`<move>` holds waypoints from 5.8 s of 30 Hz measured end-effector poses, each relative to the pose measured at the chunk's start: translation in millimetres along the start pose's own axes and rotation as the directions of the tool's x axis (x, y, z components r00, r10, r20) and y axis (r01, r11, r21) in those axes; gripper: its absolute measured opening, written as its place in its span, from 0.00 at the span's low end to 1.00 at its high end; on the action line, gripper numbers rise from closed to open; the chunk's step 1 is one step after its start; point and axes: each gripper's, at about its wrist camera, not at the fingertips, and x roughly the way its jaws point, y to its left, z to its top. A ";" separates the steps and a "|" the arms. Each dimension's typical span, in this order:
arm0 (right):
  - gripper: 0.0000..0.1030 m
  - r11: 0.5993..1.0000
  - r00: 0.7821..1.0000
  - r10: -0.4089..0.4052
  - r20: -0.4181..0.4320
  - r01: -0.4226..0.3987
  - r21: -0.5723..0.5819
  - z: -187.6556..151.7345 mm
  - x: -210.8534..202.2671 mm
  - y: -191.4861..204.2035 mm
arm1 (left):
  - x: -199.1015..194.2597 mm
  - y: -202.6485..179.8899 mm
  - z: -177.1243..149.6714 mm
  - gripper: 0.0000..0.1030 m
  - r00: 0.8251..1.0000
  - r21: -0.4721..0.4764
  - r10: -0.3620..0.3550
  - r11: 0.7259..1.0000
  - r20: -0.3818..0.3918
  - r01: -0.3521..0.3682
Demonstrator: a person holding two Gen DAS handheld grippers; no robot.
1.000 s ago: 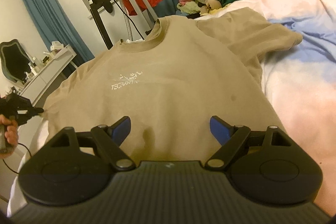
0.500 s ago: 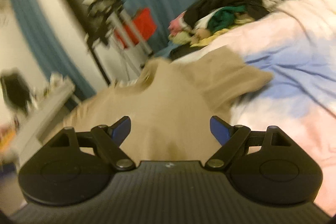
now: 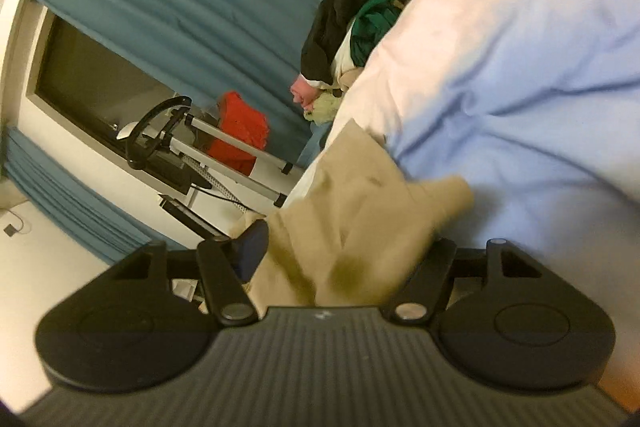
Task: Fold clothes
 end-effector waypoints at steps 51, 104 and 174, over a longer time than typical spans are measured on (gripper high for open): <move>0.91 0.804 0.957 -0.287 -0.049 0.213 -0.555 -74.8 -246.7 130.8 | -88.5 78.8 1.4 0.83 0.941 0.088 0.149 0.988 -0.305 -0.128; 0.91 0.913 0.965 -0.263 -0.008 0.246 -0.327 -25.0 -273.3 83.6 | -90.5 -130.9 -104.5 0.00 0.780 0.151 -0.350 0.860 -0.519 0.487; 0.06 0.901 0.762 -0.273 -0.588 -0.011 -0.433 -115.0 -207.6 120.2 | -149.3 -47.2 -95.1 0.03 0.721 -0.108 -0.640 0.763 -0.265 0.638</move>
